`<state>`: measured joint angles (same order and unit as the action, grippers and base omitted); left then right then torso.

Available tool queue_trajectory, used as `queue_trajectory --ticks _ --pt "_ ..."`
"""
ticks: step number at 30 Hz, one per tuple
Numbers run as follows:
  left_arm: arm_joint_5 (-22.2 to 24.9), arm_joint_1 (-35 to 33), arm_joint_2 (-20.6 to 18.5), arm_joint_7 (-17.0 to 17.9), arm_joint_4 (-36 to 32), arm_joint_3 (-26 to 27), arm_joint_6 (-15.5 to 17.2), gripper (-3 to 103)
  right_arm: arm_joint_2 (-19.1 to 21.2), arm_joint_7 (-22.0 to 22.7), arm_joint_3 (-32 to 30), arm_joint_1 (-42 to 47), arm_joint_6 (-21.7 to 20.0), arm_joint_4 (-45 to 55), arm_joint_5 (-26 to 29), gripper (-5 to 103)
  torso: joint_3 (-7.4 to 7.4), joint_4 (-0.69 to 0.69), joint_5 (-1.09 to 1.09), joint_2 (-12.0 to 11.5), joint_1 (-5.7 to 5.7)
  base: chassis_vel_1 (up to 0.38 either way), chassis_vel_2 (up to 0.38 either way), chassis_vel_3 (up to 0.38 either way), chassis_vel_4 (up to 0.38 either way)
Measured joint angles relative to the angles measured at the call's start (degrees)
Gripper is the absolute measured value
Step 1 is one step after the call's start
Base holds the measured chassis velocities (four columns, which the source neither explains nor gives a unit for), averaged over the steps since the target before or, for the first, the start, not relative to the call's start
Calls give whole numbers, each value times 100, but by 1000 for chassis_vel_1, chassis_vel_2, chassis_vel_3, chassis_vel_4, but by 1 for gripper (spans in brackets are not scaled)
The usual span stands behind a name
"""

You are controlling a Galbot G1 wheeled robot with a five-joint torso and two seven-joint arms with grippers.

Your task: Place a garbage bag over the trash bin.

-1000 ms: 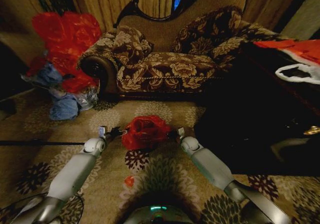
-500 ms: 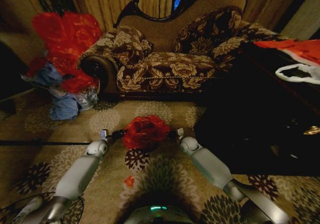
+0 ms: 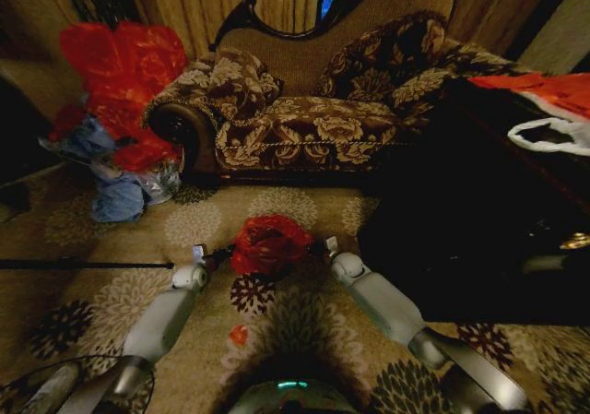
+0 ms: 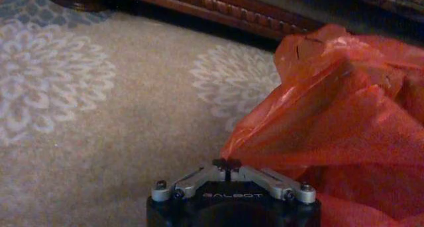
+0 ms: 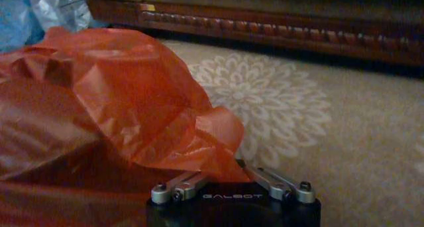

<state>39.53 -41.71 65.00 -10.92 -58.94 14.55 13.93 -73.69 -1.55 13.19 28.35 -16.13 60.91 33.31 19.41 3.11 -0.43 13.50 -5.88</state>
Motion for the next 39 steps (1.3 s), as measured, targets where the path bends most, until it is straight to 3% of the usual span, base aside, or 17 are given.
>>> queue_trajectory --ticks 11,21,39 --pt "-293 440 523 80 669 -31 -142 0 -826 -298 -392 -572 304 -1414 -55 0 0 1 0 0 0 0 0 0 0" --pt "-366 459 614 128 667 -14 -128 0 -1315 -466 -817 -934 257 -2171 -141 0 -1 0 1 0 0 0 0 0 0" --pt "-386 147 574 196 495 91 -51 0 -1540 -473 -1094 -870 -170 -2709 -365 0 -1 0 1 1 0 0 0 0 0"
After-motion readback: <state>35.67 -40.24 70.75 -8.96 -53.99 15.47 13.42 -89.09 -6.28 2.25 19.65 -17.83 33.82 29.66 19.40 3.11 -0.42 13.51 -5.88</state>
